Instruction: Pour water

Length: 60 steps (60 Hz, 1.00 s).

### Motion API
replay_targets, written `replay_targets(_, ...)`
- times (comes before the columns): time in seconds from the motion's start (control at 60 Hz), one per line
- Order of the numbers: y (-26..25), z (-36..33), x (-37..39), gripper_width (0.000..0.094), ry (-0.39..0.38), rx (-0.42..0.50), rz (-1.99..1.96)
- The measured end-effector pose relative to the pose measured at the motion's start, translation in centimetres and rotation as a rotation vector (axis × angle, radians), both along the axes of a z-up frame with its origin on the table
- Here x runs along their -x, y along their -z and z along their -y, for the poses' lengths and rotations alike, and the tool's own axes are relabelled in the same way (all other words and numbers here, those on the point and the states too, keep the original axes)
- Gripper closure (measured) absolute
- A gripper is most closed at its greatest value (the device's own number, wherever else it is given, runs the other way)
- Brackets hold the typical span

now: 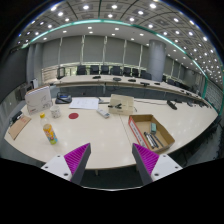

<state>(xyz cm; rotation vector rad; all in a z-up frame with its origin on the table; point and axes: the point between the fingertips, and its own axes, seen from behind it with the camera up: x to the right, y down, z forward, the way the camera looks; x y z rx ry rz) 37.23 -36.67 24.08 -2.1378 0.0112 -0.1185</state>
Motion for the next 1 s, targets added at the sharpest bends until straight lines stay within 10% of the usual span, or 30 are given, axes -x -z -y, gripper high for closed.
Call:
replay_targets(0.65, 10.2, -4.2, 25.2, 0.0077, -0.305, -0.023, -0.060)
replay_targets(1.0, 15.3, -16.6, 35.4, 0.0079, -0.209, -0.153, -0.107)
